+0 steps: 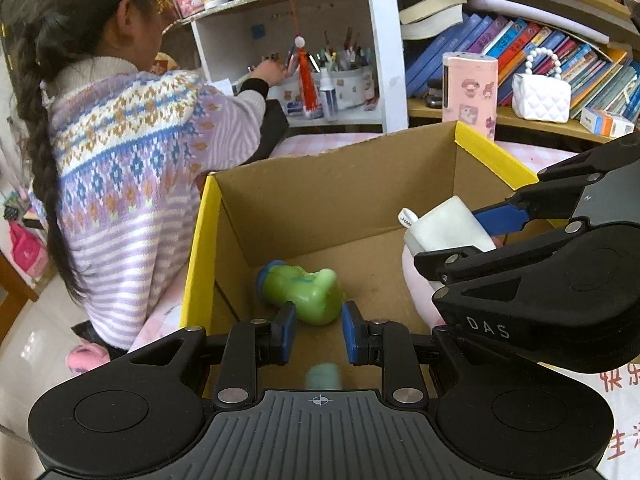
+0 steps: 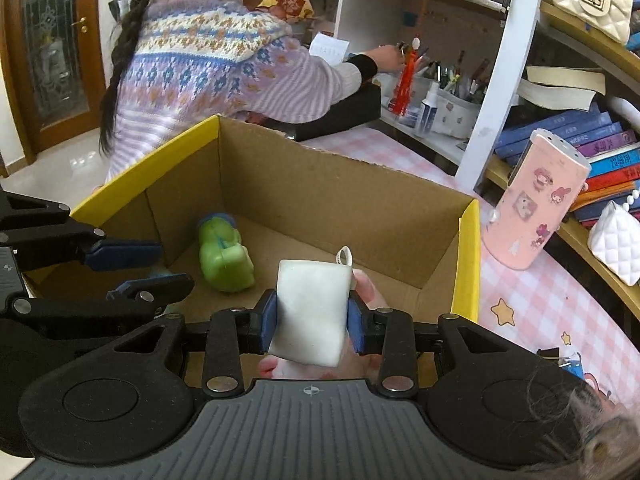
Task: Organize objects
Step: 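Open both tools to drop the toy and cube into the box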
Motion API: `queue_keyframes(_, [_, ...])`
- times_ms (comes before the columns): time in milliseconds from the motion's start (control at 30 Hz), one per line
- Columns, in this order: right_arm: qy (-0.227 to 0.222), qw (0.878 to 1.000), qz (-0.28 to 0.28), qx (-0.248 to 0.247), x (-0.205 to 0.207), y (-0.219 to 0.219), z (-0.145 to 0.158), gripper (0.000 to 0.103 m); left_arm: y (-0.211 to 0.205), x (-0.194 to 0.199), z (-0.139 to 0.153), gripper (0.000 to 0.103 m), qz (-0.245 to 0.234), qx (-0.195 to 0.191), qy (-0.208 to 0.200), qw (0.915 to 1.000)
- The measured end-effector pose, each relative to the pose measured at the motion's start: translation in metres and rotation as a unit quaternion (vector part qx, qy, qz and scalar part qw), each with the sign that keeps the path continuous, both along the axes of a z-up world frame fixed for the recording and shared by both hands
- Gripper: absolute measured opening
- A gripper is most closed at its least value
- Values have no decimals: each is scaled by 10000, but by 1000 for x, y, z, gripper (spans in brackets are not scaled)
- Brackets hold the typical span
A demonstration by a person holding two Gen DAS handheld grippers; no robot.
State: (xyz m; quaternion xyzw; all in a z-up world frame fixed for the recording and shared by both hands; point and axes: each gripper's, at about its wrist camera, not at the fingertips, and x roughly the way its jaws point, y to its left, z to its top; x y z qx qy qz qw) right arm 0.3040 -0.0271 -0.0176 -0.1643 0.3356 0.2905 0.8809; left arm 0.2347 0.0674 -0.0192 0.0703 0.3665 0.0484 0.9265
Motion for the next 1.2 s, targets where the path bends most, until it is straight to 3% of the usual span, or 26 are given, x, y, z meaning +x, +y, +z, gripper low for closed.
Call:
queue_keyframes(100, [-30,9998,-155,147,2,-3,3,43,4,-4,4,28,107,-67,-155,9998])
queue_keyframes(267, [-38,9966,-511,644,0,-17,15,49,6,-10,13,53,175,-120,-404,9990])
queue_keyframes(433, [-461,9924,-766,846,-14,-23,31,53,4,-24,28,75,235,-113,-811,9964])
queue_keyframes(633, [-937,9827,-1268,972,-37,-37,45,59,6,-45,42,79,223,-155,-1129,9932])
queue_keyframes(833, [-1096,9740,-1699,1025,-66,-53,50,59,11,-69,49,81,290,-337,-1243,9912])
queue_keyframes(1033, [-992,9740,-1853,851,-98,-56,42,60,10,-93,42,81,240,-344,-1125,9928])
queue_keyframes(1200, [-520,9750,-2015,780,-124,-55,25,62,13,-118,30,86,304,-349,-835,9954])
